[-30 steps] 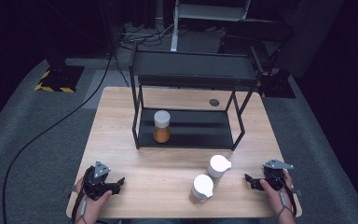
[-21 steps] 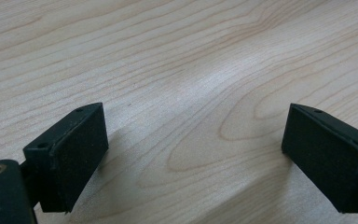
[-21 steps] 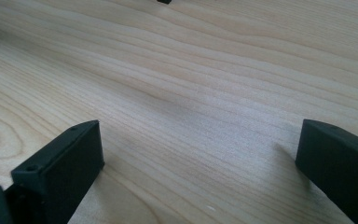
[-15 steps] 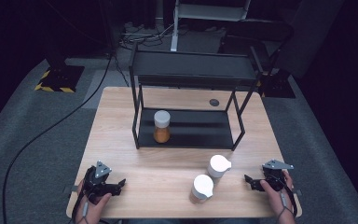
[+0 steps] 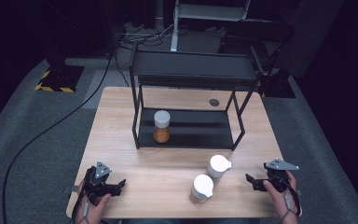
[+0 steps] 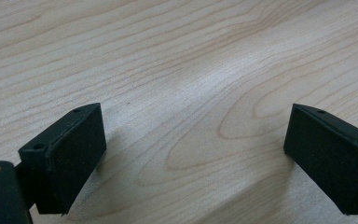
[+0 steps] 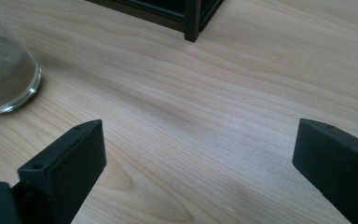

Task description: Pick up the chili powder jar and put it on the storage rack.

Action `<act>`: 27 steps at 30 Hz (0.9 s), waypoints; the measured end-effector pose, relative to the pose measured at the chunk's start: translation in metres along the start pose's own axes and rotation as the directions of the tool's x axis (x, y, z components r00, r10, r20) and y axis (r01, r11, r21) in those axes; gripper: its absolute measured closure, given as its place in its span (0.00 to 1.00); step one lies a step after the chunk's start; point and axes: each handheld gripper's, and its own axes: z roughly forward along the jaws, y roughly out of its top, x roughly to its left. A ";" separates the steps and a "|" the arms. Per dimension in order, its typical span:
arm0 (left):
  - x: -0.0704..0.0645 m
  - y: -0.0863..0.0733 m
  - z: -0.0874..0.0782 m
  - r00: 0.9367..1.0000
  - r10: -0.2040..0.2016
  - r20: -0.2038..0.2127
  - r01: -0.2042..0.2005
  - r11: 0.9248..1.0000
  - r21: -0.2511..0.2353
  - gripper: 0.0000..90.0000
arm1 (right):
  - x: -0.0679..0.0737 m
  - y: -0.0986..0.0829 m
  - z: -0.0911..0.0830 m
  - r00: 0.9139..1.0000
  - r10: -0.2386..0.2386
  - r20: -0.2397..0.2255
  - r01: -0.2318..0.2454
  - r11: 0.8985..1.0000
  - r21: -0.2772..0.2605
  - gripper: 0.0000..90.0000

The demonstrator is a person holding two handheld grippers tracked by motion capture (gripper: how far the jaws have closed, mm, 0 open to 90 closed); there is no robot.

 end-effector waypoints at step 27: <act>-0.001 0.001 0.002 1.000 0.009 0.008 -0.009 1.000 0.015 0.00 | 0.016 0.029 -0.046 0.998 -0.007 -0.064 -0.001 0.992 -0.130 0.03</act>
